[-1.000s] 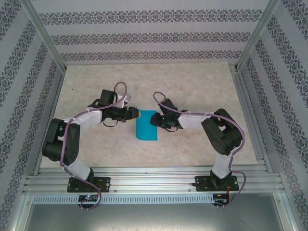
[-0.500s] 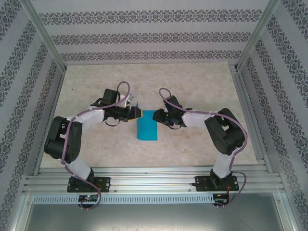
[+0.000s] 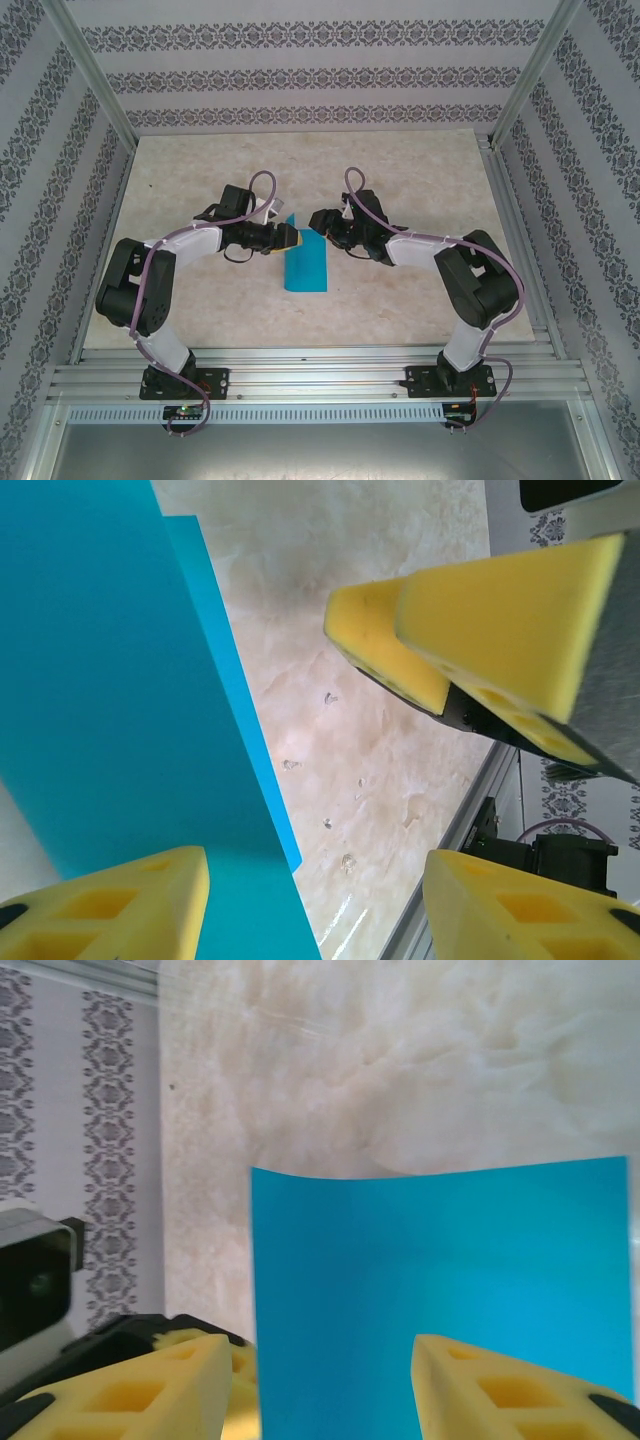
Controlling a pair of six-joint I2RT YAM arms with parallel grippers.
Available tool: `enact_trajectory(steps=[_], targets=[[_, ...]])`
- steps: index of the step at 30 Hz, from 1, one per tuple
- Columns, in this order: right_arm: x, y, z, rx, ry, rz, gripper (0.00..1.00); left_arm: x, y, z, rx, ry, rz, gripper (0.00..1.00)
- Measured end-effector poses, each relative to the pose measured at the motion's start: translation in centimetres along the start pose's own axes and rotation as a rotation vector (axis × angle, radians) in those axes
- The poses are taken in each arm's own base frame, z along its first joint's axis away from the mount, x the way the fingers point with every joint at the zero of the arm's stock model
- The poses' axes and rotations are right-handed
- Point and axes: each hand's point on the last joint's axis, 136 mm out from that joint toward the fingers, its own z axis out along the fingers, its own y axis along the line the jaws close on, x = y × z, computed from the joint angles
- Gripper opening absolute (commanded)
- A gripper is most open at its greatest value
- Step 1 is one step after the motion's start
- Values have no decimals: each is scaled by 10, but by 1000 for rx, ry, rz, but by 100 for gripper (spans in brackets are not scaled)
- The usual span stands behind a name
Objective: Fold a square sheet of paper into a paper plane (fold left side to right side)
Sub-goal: First fold in half a square sheet of paper at the center of the table.
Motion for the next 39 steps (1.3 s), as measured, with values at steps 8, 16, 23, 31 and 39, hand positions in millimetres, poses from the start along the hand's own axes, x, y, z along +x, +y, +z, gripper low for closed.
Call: enact_trajectory(steps=[8, 16, 23, 31, 39], targets=[[7, 2, 22, -41, 44, 45, 52, 0, -1, 3, 1, 2, 4, 59], [14, 4, 35, -64, 77, 66, 44, 3, -1, 8, 3, 14, 4, 59], [15, 3, 37, -69, 84, 70, 19, 4, -2, 9, 5, 16, 9, 60], [16, -4, 36, -45, 90, 47, 1, -1, -2, 6, -22, -2, 12, 61], [13, -31, 31, 46, 104, 19, 2, -11, -1, -15, -142, -70, 15, 64]])
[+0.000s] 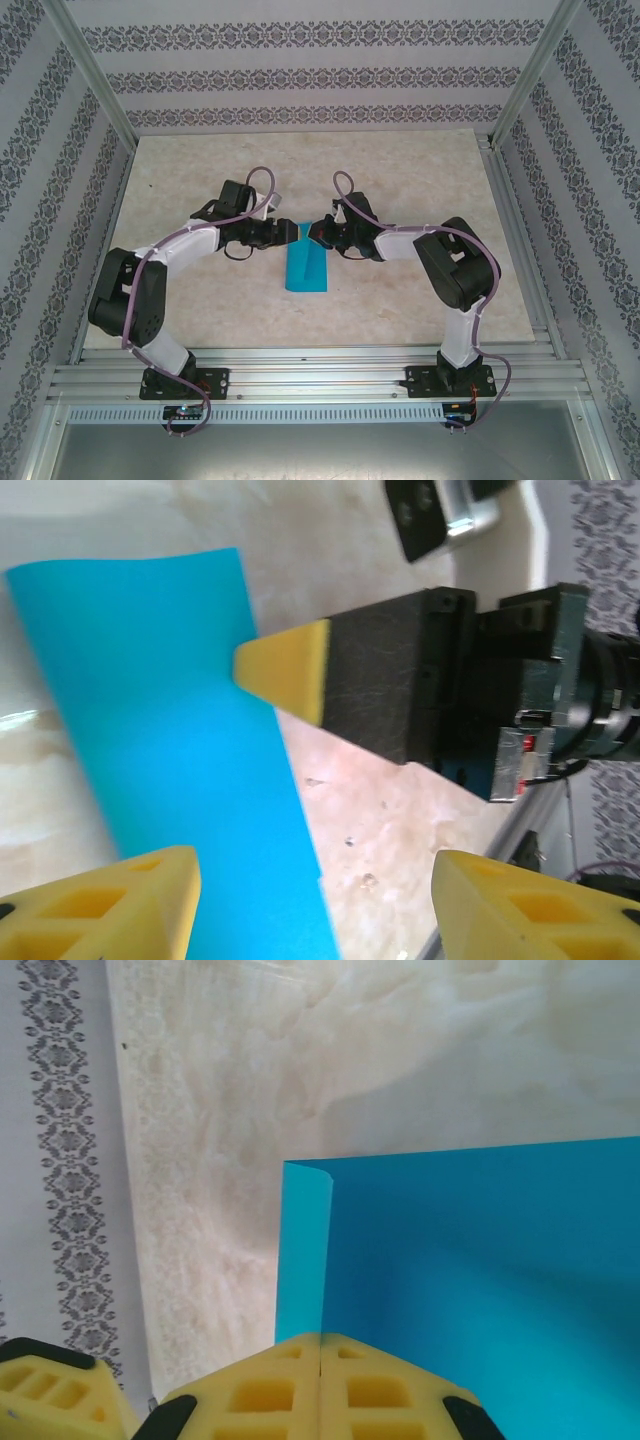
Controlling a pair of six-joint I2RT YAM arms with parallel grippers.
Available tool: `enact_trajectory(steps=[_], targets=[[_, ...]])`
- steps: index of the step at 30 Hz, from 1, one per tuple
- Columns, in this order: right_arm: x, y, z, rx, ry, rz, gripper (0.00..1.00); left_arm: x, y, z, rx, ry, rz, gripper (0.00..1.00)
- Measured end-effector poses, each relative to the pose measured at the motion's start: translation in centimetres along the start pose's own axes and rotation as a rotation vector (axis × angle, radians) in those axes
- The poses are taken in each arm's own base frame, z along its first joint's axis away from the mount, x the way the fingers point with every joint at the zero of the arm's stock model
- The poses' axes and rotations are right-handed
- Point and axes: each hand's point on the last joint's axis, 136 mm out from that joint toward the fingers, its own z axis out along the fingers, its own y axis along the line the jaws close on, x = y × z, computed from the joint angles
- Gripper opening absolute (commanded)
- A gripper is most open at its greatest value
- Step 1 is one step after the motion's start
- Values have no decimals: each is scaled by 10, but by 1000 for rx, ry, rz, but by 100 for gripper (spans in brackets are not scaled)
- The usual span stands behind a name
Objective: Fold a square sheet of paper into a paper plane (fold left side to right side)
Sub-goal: First fold in half a square sheet of paper at the center of the table.
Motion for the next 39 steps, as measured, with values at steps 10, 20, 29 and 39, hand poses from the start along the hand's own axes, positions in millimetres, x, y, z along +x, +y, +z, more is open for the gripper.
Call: enact_trajectory(steps=[10, 20, 29, 39], targets=[[-3, -16, -4, 73, 6, -32, 3, 17, 45, 22, -156, 57, -123, 64], [-6, -28, -7, 125, 6, -46, 6, 40, 62, 42, -261, 132, -172, 64], [-8, -35, -9, 150, 0, -51, 20, 41, 57, 54, -314, 146, -146, 64], [-21, -41, -33, 211, -43, -69, 37, 40, 58, 57, -354, 158, -151, 64]])
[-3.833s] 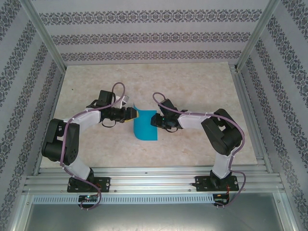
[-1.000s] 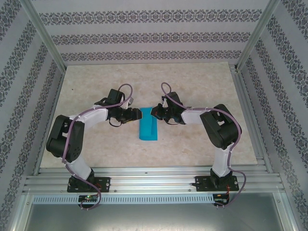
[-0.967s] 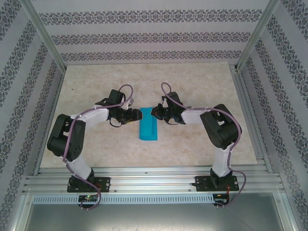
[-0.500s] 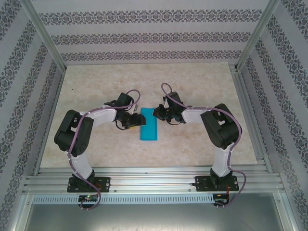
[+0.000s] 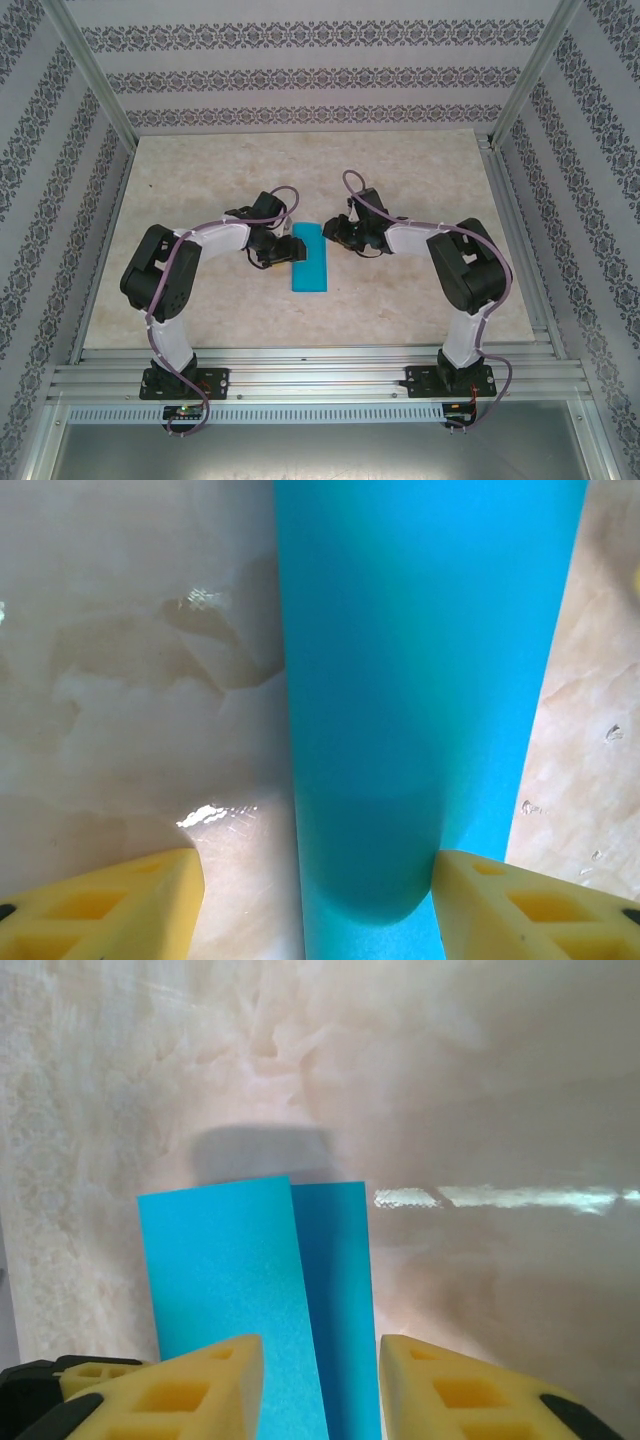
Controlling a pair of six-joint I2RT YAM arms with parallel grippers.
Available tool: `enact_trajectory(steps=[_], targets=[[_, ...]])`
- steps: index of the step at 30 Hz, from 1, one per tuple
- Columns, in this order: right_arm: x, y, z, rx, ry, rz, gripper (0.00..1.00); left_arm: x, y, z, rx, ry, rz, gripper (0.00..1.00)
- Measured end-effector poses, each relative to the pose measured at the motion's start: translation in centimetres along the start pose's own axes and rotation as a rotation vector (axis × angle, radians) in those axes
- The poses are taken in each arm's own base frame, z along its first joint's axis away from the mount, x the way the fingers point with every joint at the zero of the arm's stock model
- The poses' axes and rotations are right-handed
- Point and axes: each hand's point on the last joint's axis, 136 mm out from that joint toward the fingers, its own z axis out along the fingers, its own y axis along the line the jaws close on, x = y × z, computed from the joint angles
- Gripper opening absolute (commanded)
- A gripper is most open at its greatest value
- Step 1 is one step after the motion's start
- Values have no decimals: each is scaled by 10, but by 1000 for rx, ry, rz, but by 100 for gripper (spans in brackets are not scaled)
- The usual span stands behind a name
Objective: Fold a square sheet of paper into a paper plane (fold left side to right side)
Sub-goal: First fold in half a square sheet of paper at the center of the table.
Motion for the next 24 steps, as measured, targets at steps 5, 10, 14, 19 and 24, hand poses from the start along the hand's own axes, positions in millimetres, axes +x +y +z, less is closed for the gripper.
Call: enact_trajectory(steps=[5, 10, 14, 19, 24], targets=[[-11, 1, -24, 13, -56, -23, 37, 0, 0, 1, -22, 8, 1, 64], [-7, -10, -29, 49, -54, -20, 37, 0, 0, 3, -44, 17, 2, 64], [-2, -14, -28, 63, -40, -14, 37, 1, 0, 3, -59, 23, 3, 64], [-1, -15, -28, 67, -34, -12, 37, 1, 0, 4, -78, 35, 1, 64], [-1, -15, -28, 67, -34, -12, 37, 0, 0, 5, -97, 45, 1, 64]])
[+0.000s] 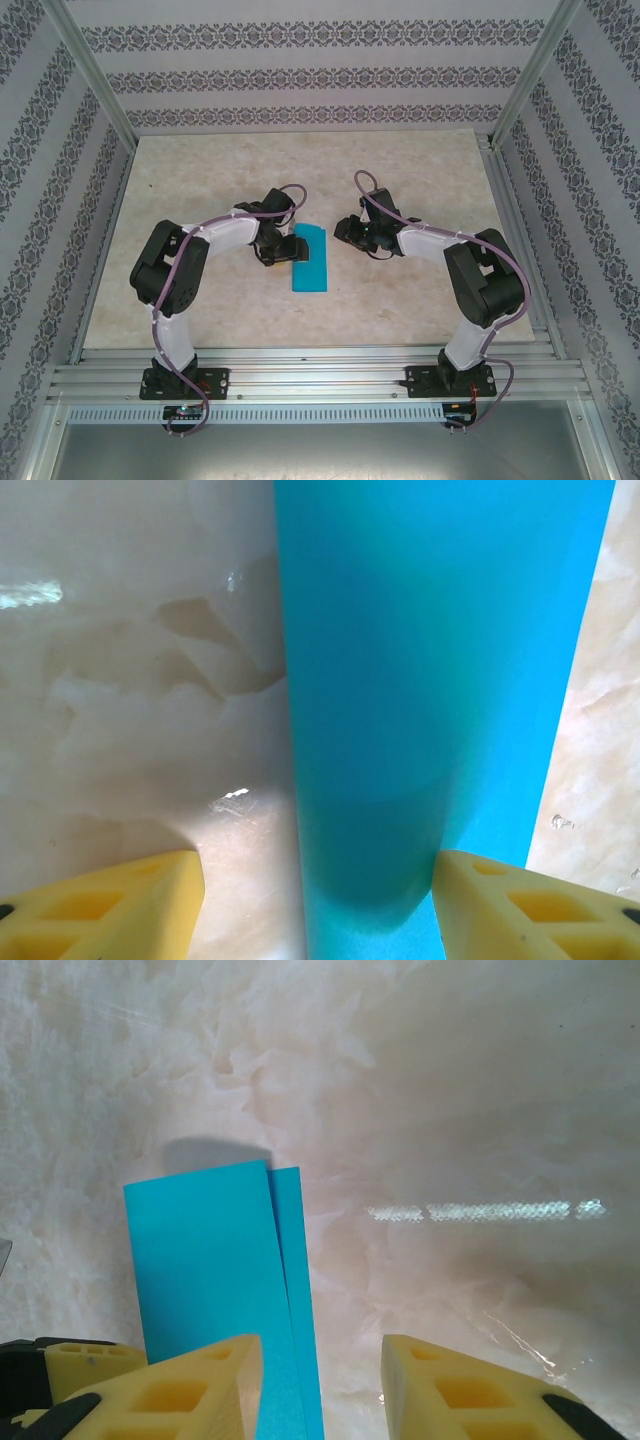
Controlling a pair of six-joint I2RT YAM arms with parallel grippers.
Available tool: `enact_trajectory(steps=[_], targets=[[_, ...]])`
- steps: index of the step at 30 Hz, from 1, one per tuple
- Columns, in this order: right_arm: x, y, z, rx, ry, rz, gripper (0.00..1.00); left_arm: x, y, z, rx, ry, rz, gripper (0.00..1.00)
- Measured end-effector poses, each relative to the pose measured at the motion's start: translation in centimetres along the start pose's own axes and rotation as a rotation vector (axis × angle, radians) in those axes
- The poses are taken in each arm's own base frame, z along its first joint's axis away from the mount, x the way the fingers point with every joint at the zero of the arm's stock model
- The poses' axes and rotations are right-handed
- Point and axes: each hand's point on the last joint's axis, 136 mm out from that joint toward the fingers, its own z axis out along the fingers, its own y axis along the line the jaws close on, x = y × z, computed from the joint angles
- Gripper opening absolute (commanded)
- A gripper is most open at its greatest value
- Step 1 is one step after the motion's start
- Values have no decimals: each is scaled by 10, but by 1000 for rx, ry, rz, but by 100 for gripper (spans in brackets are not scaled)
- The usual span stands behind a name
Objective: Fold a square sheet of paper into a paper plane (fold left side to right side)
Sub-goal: First fold in half a square sheet of paper at the center of the table.
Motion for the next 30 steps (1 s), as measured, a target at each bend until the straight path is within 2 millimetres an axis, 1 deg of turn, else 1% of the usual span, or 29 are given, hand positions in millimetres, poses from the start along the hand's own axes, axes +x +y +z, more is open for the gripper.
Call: enact_trajectory(steps=[6, 11, 18, 25, 30], targets=[[1, 1, 0, -1, 1, -1, 37, 0, -1, 1, -22, 9, 4, 65], [2, 1, 1, -1, 3, -3, 36, 1, -1, 1, -30, 11, 9, 62], [4, 4, 1, -4, 8, -9, 36, 0, -3, 0, -23, 12, 10, 63], [4, 3, 1, -4, 8, -9, 37, 9, -24, 4, 37, 41, 45, 63], [4, 4, 1, -4, 9, -9, 36, 7, -32, 2, 55, 40, 54, 63]])
